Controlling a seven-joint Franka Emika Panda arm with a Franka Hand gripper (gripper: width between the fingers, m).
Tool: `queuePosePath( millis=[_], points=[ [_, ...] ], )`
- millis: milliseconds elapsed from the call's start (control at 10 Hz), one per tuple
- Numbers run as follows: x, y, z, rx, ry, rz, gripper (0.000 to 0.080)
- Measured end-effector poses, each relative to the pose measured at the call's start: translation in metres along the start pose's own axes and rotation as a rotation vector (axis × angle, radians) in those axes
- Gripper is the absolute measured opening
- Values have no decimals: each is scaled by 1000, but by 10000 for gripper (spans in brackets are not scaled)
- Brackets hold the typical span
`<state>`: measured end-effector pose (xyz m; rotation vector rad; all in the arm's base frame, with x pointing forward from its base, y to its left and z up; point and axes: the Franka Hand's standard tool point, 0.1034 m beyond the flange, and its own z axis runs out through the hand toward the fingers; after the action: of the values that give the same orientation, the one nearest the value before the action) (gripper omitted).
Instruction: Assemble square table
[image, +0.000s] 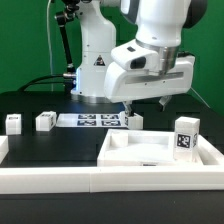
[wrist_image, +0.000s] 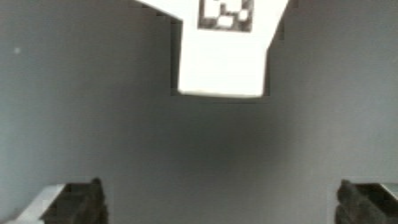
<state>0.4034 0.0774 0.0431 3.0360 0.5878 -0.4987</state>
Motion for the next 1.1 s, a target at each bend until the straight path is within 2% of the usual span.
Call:
queuePosePath(
  millis=[200,300,500,700,900,1000,1100],
  points=[
    [3,-1,2,19,-112,1,649],
    [-2,0,6,29,-177,1,649],
    [-7,10,11,13,-317,-24,649],
    [-12,9,14,26,-453,-24,649],
    [-8,8,18,36,-540,-25,649],
    [-14,7,19,47,-613,-23,649],
    [-13,9,25,51,-673,-13,649]
  ],
)
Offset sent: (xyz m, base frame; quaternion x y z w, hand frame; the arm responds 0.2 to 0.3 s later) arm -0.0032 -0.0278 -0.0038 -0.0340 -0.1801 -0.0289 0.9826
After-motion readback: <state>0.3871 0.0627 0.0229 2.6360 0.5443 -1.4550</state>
